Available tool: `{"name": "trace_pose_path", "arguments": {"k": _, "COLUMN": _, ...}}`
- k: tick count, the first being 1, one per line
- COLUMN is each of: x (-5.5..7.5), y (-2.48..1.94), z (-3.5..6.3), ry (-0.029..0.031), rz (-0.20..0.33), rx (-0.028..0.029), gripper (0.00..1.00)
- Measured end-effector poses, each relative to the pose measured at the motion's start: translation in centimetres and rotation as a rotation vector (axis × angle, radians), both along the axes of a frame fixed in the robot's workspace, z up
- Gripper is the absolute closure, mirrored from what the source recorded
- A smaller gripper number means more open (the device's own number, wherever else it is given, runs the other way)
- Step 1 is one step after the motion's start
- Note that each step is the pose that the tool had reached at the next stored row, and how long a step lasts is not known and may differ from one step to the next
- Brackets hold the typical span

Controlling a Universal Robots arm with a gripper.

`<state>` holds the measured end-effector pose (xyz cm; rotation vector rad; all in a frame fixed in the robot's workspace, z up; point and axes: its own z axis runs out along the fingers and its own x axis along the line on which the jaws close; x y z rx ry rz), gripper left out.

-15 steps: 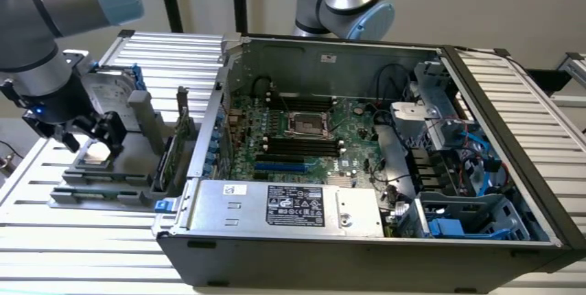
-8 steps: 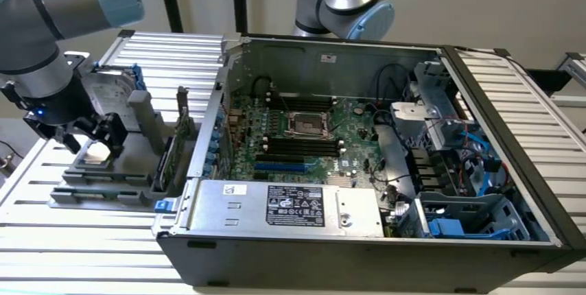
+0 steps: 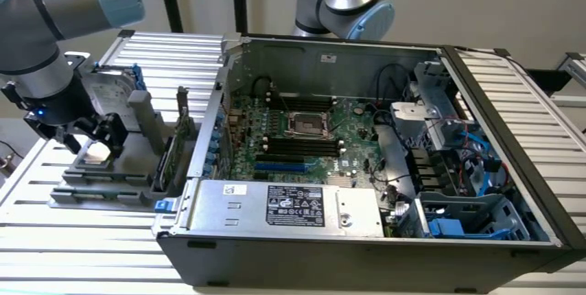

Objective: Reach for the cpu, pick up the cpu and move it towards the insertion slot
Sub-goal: 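Pick up the cpu and move it towards the insertion slot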

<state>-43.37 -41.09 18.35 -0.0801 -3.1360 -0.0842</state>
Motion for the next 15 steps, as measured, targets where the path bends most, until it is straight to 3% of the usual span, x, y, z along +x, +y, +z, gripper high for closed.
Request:
{"name": "trace_pose_path", "arguments": {"k": 7, "x": 0.05, "y": 0.00, "z": 0.00, "ry": 0.0002, "rz": 0.000, "rx": -0.0001, "gripper": 0.19}}
{"name": "trace_pose_path", "arguments": {"k": 8, "x": 0.05, "y": 0.00, "z": 0.01, "ry": 0.0006, "rz": 0.000, "rx": -0.0001, "gripper": 0.26}}
{"name": "trace_pose_path", "arguments": {"k": 15, "x": 0.06, "y": 0.00, "z": 0.15, "ry": 0.0010, "rz": 0.000, "rx": 0.0000, "gripper": 0.26}}
